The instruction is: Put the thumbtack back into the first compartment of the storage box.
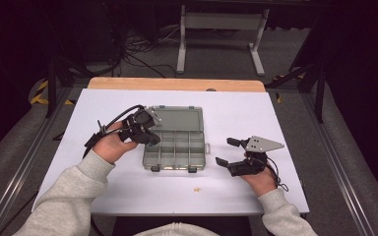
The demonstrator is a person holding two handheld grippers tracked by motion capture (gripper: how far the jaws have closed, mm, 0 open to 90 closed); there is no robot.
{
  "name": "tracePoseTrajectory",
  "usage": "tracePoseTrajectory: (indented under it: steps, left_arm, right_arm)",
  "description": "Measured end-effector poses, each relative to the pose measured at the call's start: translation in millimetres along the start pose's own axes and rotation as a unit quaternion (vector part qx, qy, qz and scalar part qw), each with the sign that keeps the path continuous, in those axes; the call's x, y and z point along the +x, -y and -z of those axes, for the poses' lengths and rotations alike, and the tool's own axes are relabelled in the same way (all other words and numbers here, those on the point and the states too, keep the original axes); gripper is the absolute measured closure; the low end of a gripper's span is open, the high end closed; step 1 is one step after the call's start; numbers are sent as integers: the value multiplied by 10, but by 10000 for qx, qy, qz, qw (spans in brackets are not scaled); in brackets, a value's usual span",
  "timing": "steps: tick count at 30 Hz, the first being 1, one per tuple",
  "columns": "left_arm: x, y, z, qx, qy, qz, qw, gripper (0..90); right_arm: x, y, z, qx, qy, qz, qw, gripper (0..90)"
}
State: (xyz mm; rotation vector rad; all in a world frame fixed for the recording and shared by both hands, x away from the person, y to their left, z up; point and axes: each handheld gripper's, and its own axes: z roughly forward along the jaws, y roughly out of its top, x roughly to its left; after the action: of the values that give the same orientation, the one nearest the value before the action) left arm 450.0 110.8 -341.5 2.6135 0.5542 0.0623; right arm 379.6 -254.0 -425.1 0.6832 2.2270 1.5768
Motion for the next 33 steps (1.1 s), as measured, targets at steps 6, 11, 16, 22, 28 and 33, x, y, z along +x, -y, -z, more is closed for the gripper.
tracePoseTrajectory:
  steps: [6,11,16,22,28,33]
  left_arm:
    - [90,24,-3,2,-177,227,9996,847]
    - [165,42,-19,19,-234,337,9992,846]
    - [216,48,-38,3,-267,442,9987,846]
    - [265,66,-142,142,-316,572,9978,846]
    - [321,105,-256,233,-306,652,9971,845]
    - [356,128,-330,285,-241,754,9965,844]
  right_arm:
    - [-3,3,-5,-7,-5,2,10000,146]
    - [-6,6,-6,-4,-9,-6,10000,145]
    - [-5,4,-6,-7,-8,-14,10000,145]
    - [-4,3,-3,-10,-11,-13,10000,146]
    - [-5,4,-2,-11,-11,-10,10000,146]
    - [-2,5,-7,-3,-20,-6,10000,146]
